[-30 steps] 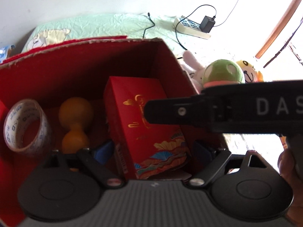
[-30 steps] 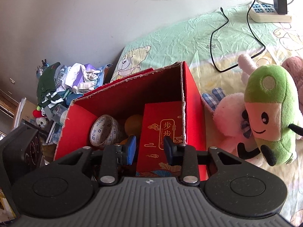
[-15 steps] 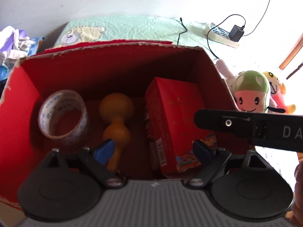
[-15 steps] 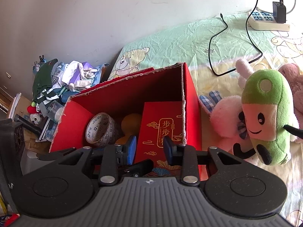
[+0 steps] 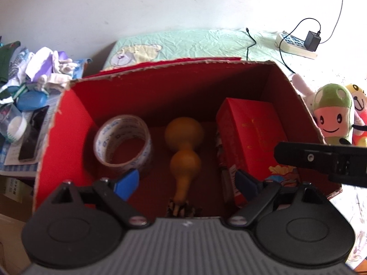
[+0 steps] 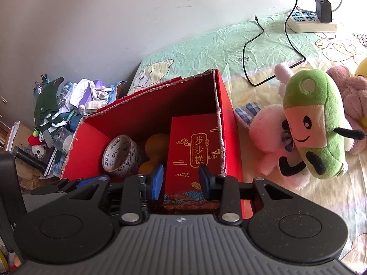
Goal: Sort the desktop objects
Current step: 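Lower the printed box into the red box and open the left gripper, then withdraw both grippers up and away from the red box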
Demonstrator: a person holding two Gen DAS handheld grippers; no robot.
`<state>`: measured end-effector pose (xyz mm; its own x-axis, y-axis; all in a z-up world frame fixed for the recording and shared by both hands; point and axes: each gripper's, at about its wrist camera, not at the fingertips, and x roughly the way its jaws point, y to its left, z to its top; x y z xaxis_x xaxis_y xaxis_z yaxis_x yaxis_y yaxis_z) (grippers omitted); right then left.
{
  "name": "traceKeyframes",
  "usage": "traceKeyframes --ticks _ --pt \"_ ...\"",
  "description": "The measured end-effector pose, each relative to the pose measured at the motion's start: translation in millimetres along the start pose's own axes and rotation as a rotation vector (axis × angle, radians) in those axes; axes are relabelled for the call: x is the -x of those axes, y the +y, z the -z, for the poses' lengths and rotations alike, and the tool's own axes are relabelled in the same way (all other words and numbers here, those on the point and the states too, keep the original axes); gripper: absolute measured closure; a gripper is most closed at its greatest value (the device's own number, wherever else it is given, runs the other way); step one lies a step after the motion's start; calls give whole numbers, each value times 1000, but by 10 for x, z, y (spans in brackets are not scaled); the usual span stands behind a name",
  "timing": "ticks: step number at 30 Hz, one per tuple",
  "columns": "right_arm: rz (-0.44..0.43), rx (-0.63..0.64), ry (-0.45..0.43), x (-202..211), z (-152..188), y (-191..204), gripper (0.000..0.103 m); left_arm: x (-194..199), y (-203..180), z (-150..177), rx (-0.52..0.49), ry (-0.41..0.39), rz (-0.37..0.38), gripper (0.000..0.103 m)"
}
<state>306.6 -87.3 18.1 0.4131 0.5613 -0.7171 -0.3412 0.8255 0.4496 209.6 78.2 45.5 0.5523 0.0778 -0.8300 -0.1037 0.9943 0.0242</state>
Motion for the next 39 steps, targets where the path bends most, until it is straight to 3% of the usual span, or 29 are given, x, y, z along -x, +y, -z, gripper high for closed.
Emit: traceKeyframes --ticks 7,15,19,25,32,39 --pt "16 46 -42 2 94 120 46 64 84 17 28 -8 -63 8" --pt "39 109 -76 -33 162 229 34 100 255 35 63 9 -112 8" --pt "64 132 -91 -39 203 267 33 128 321 45 74 8 -129 8" --pt "26 63 -88 72 235 252 33 288 410 92 98 -3 -154 5" --pt "56 193 -142 351 410 421 33 558 472 277 168 -18 -150 2" --pt "77 242 -102 429 564 334 33 620 319 556 187 26 -152 0"
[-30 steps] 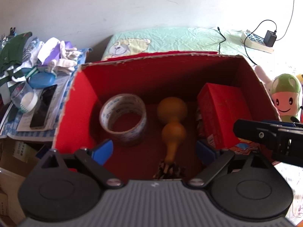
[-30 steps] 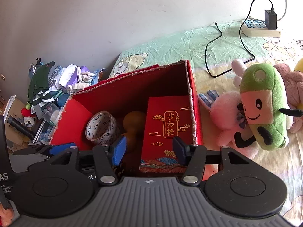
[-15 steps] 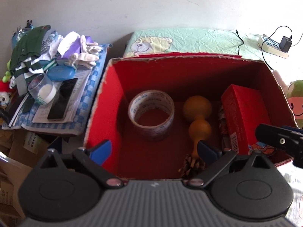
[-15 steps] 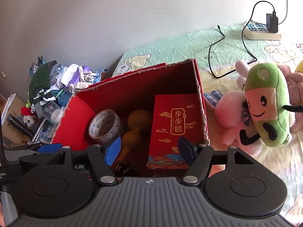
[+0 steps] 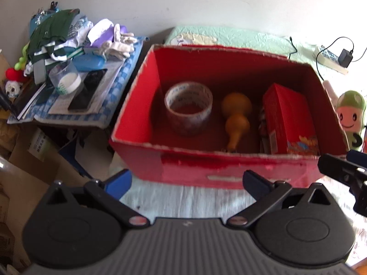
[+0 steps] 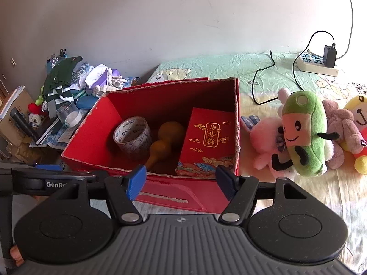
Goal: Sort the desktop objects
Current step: 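Withdraw both grippers up and away from the red box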
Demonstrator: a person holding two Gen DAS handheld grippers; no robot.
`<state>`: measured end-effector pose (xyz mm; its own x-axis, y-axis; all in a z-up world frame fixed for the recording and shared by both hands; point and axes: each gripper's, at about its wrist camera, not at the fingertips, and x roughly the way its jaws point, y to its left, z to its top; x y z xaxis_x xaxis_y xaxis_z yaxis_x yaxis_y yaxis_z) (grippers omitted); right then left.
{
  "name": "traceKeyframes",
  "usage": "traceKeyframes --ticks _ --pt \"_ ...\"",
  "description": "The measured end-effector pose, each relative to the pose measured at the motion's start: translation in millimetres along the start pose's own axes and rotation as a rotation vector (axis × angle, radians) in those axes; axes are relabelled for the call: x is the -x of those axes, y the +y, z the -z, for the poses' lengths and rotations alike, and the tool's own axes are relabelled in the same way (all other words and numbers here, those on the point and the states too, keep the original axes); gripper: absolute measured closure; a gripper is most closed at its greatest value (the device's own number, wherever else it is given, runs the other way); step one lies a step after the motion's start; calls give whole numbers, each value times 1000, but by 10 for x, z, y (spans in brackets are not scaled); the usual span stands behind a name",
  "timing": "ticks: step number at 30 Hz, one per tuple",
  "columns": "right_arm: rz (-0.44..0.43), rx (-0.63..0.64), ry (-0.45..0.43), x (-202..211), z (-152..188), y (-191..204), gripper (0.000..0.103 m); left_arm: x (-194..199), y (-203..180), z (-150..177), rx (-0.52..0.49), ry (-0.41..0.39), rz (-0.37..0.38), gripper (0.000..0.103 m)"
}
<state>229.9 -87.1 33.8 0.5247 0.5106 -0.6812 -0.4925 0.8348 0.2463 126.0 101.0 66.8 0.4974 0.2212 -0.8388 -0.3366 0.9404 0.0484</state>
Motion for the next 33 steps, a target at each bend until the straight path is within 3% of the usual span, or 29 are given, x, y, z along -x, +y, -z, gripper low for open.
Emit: traceKeyframes --ticks 3,14,20,31,33 --pt "-2 20 28 42 79 -26 33 27 -96 155 1 2 3 0" --pt "72 47 224 -81 499 -156 32 -144 -208 634 50 186 -53 0" --pt "88 83 241 -122 626 -40 30 -119 -140 821 67 201 -92 0" --pt "133 97 269 -212 489 356 25 -86 201 593 41 165 -81 1" --pt "109 76 265 -219 425 402 25 -95 295 525 36 154 -66 0"
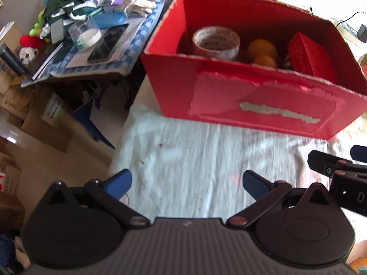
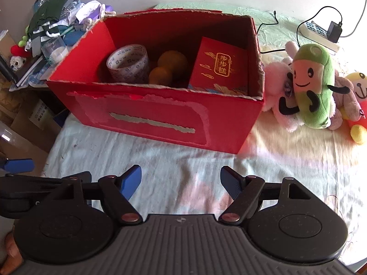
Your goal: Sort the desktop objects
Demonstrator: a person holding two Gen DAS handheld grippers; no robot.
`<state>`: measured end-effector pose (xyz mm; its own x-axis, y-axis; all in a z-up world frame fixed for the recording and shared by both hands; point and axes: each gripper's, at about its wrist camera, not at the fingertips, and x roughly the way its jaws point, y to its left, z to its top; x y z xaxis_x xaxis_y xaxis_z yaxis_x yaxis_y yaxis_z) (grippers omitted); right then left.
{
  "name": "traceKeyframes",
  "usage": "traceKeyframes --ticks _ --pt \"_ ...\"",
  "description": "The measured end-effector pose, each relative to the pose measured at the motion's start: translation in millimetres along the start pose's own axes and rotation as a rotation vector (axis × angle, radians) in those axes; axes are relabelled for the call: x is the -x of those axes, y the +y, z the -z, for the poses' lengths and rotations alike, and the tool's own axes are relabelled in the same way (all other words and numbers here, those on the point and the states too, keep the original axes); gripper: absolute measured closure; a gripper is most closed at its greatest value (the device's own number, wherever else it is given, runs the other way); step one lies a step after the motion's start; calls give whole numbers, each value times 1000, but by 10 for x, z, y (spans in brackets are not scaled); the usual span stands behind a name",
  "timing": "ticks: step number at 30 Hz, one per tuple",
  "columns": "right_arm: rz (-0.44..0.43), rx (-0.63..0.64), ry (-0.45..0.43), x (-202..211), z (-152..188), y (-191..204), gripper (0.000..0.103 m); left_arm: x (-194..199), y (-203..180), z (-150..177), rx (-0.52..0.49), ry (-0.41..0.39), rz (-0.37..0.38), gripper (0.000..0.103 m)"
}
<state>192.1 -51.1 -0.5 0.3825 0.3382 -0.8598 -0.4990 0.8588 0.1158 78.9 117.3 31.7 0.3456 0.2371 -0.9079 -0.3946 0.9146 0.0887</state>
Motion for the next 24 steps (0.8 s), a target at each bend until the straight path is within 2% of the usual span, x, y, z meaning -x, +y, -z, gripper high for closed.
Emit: traceKeyframes --ticks 5,9,24 --pt "15 -60 -22 -8 -102 113 25 -60 116 -124 -43 -9 -2 0" --pt "46 -89 -5 -87 -109 184 25 -124 185 -189 -76 0 16 0" --pt "127 -166 -29 -23 -148 238 25 -72 159 -385 -163 -54 63 0"
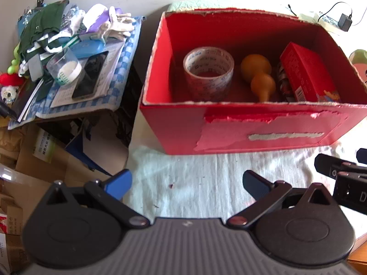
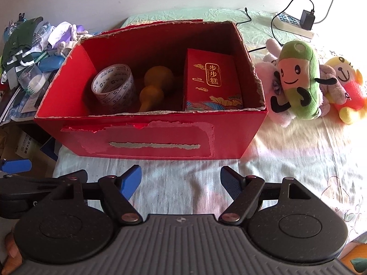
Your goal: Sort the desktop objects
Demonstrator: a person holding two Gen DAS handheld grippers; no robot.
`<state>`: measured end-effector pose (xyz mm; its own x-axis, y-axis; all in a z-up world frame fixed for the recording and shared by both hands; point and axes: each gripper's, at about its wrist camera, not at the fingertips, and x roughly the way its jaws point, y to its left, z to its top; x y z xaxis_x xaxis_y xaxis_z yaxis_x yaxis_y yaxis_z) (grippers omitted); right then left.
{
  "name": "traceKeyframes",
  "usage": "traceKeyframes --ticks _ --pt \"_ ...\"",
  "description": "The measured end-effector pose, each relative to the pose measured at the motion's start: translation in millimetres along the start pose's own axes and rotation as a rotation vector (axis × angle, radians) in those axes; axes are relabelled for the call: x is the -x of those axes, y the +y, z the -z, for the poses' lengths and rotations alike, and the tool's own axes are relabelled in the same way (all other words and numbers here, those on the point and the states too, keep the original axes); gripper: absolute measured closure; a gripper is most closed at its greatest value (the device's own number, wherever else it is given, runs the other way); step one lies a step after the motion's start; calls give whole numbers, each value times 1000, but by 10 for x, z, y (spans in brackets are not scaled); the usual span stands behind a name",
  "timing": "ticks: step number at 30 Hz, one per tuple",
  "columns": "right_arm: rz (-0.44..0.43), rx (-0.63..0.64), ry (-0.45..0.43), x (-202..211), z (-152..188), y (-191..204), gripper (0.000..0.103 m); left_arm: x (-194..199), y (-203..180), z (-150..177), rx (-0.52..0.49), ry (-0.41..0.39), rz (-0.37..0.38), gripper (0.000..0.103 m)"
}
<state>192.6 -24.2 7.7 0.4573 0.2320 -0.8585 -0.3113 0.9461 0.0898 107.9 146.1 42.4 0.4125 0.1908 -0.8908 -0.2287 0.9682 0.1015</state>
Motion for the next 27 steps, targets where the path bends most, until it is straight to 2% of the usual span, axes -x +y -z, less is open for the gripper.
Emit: traceKeyframes --ticks 10,21,27 --pt "58 -14 -47 179 -87 25 25 192 51 -155 31 -50 19 0" --pt "10 -36 -46 209 -191 -23 25 259 27 -245 52 -69 -3 0" --pt "-6 -30 -65 263 -317 -67 25 358 12 -381 54 -128 -37 0"
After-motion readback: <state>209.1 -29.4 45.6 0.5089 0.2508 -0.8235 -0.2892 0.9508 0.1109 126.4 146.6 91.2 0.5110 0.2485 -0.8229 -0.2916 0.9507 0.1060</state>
